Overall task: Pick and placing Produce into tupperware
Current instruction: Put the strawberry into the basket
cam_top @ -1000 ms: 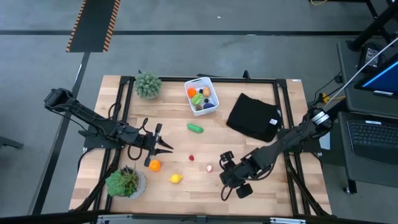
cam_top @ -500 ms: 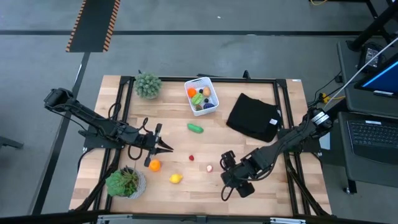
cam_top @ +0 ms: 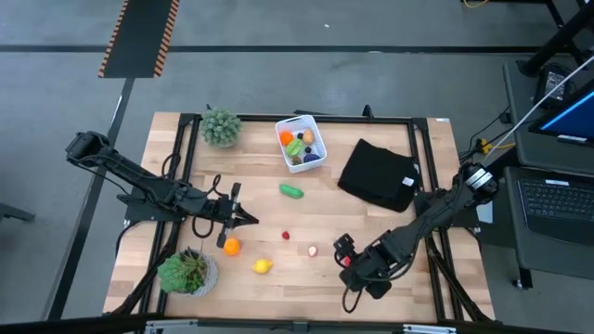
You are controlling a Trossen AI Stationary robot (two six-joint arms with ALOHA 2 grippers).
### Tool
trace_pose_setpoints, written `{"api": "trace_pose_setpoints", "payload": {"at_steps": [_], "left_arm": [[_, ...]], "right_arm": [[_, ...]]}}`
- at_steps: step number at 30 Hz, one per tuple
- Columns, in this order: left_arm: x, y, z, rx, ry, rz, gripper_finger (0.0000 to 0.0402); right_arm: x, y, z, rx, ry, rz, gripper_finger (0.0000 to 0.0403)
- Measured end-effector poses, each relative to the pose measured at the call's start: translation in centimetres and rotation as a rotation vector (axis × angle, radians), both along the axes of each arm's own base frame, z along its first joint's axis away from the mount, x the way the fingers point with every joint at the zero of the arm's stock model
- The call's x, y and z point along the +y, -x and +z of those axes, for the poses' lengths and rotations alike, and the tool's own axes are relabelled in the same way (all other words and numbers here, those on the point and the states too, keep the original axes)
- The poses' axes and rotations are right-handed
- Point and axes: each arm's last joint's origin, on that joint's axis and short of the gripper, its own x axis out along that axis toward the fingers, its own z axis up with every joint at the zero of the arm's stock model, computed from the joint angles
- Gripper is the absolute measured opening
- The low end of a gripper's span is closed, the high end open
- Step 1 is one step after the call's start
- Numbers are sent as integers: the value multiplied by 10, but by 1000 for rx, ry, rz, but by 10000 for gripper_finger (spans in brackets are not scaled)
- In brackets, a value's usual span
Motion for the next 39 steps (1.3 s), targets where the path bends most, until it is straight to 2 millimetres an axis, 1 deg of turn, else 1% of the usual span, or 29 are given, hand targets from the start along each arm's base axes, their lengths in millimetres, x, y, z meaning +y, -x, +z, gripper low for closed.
{"api": "trace_pose_setpoints", "payload": {"at_steps": [5,10,20,26,29,36,39], "left_arm": [[1,0,0,-2,-6,30,21],[1,0,0,-2,-2,32,35],[1,0,0,-2,3,34,60],[1,0,0,-2,4,35,73],[1,0,0,-1,4,35,79],[1,0,0,-2,2,34,91],[1,0,0,-2,1,34,96]], "right_arm": [[-2,3,-8,29,-14,-80,351],[-2,3,-9,39,-33,-141,351],[1,-1,-7,-5,-77,-152,352],[-4,-2,-8,16,-62,-172,352],[-9,0,-16,30,-27,-135,352],[-17,13,-43,77,49,-51,352],[-19,14,-51,48,74,-17,352]]}}
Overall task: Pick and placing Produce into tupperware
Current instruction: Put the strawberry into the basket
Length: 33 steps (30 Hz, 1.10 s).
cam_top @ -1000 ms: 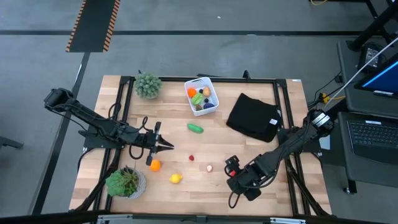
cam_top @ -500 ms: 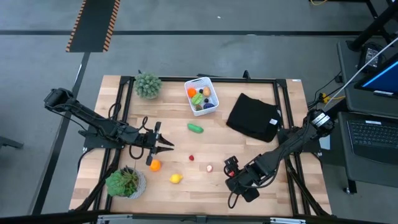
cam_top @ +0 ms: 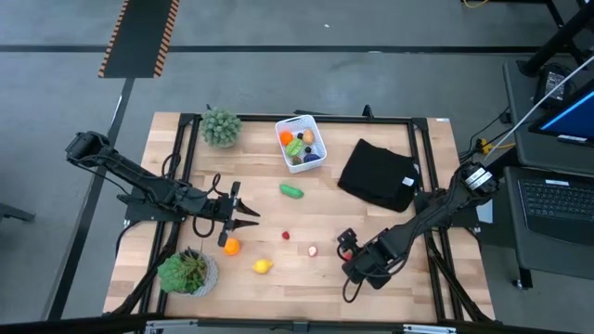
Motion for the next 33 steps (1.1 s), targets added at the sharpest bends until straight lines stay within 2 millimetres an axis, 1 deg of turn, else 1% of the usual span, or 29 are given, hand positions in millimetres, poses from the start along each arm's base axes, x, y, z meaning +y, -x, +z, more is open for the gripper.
{"api": "trace_pose_setpoints", "payload": {"at_steps": [2,10,18,25,28,33], "left_arm": [[0,0,0,0,0,0,100],[0,0,0,-1,-7,-1,111],[0,0,0,4,-10,-2,121],[0,0,-1,7,-12,-2,122],[0,0,-1,7,-12,-2,117],[0,0,-1,7,-12,-2,107]], "right_arm": [[-2,1,-3,-11,30,13,352],[-7,-3,-8,-12,62,89,352],[-8,-10,-32,53,115,136,352],[-7,-11,-34,59,116,135,351],[-7,-12,-33,58,116,136,343],[-6,-12,-33,62,107,103,310]]}}
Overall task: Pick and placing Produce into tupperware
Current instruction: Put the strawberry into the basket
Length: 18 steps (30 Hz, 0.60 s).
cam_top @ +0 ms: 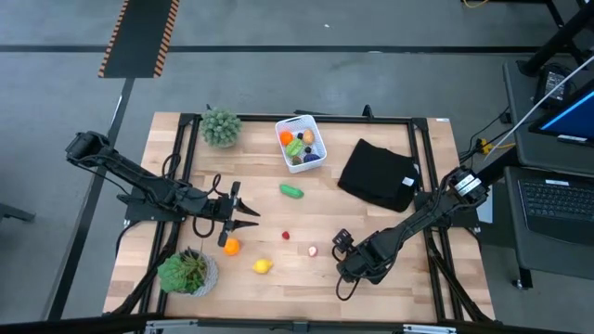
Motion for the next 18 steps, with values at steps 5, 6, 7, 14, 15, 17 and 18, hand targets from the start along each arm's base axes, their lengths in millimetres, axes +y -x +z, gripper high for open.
{"api": "trace_pose_setpoints", "payload": {"at_steps": [5,6,7,14,15,17,18], "left_arm": [[0,0,0,0,0,0,98],[0,0,0,0,0,0,96],[0,0,0,0,0,0,94],[0,0,0,0,0,0,82],[0,0,0,0,0,0,80],[0,0,0,0,0,0,77],[0,0,0,0,0,0,75]], "right_arm": [[0,0,0,3,-11,-20,280],[1,0,0,2,-14,-19,276],[2,0,0,0,-15,-16,272],[4,-2,0,-25,-28,-16,269],[4,-2,1,-31,-32,-16,269],[5,-5,2,-51,-46,-17,267],[6,-5,2,-51,-46,-18,265]]}}
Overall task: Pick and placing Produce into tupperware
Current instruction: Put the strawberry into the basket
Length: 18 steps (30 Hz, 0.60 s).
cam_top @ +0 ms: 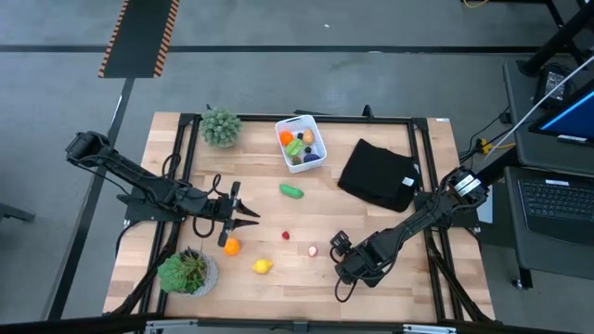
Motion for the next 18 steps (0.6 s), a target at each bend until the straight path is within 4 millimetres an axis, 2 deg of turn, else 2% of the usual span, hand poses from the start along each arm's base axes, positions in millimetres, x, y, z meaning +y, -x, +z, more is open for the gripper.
{"api": "trace_pose_setpoints", "payload": {"at_steps": [11,18], "left_arm": [[0,0,0,0,0,0,56],[0,0,0,0,0,0,43]], "right_arm": [[-1,2,-1,17,9,-5,215],[-1,2,0,16,-24,-145,189]]}}
